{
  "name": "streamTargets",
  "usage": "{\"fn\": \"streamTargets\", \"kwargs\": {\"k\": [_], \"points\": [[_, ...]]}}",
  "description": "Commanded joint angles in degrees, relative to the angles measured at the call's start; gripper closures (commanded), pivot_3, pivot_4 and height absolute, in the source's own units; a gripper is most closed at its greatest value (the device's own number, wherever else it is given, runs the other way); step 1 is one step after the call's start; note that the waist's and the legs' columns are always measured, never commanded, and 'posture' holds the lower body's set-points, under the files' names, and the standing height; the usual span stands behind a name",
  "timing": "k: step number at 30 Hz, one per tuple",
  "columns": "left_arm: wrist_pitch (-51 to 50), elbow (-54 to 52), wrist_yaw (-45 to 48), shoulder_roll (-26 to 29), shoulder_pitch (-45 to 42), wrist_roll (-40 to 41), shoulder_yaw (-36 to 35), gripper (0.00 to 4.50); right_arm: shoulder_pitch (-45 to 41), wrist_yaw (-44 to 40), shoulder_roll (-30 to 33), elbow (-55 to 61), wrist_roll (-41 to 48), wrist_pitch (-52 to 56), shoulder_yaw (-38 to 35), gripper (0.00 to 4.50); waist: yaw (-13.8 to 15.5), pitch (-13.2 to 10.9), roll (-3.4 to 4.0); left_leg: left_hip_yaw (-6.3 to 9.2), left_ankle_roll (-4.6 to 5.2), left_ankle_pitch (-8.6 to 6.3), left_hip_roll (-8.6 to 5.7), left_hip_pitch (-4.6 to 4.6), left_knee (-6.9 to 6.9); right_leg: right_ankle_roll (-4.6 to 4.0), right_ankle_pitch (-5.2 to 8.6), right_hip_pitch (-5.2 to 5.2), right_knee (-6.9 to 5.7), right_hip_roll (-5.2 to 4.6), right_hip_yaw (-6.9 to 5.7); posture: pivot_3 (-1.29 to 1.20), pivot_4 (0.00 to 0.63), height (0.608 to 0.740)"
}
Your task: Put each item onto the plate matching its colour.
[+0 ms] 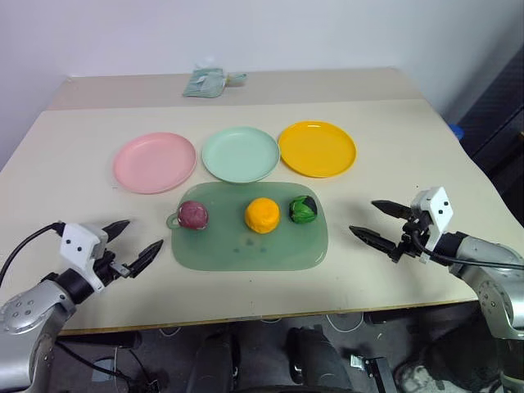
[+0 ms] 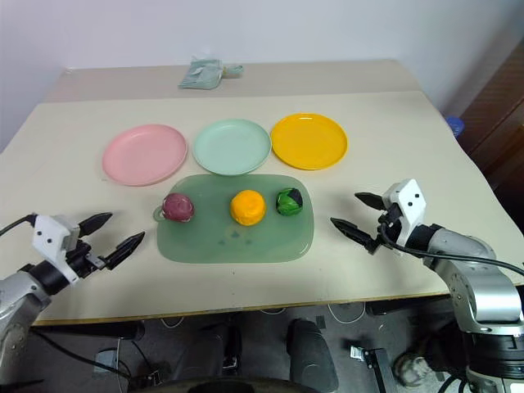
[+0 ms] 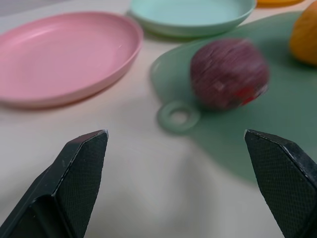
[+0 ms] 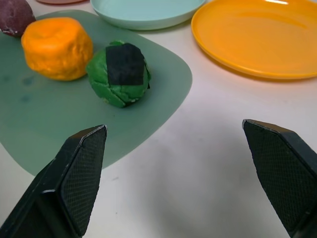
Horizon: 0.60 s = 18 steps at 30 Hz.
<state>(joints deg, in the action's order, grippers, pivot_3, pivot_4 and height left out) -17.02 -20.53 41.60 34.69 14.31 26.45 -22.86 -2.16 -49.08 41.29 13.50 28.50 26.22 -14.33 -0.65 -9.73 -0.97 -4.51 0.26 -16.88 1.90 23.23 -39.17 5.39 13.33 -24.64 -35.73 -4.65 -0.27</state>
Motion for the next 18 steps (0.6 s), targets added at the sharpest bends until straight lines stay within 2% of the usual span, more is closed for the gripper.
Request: {"fn": "streamTargets", "kwargs": {"k": [1, 11, 18], "points": [[-4.8, -5.7, -1.4, 1.1, -2.5, 1.4, 3.7, 0.0, 0.1, 0.1, -0.5, 2.9, 1.5, -0.4, -0.9, 0.04, 0.0, 0.0, 0.0, 0.01, 0.0, 0.0, 0.0, -0.01, 0.0, 0.0, 0.0, 0.0, -0.02, 0.01, 0.0, 0.0, 0.15, 0.74], [-10.2, -6.1, -8.0, 0.5, -13.9, -3.8, 12.2, 0.0, 2.2, 2.7, -0.8, 13.2, 5.6, 5.0, 0.2, 0.04, 0.0, 0.0, 0.0, 0.03, 0.0, 0.0, -0.09, -0.04, -0.01, 0.02, -0.01, 0.03, -0.08, 0.05, 0.0, 0.0, 0.15, 0.74], [-13.2, -5.0, -10.3, -0.3, -19.5, -4.7, 15.0, 0.0, 2.4, 3.4, -0.5, 18.6, 8.0, 7.8, 2.3, 0.04, 0.0, 0.0, -0.01, 0.03, 0.0, 0.0, -0.1, -0.05, -0.01, 0.03, -0.01, 0.04, -0.08, 0.07, 0.0, 0.0, 0.15, 0.74]]}}
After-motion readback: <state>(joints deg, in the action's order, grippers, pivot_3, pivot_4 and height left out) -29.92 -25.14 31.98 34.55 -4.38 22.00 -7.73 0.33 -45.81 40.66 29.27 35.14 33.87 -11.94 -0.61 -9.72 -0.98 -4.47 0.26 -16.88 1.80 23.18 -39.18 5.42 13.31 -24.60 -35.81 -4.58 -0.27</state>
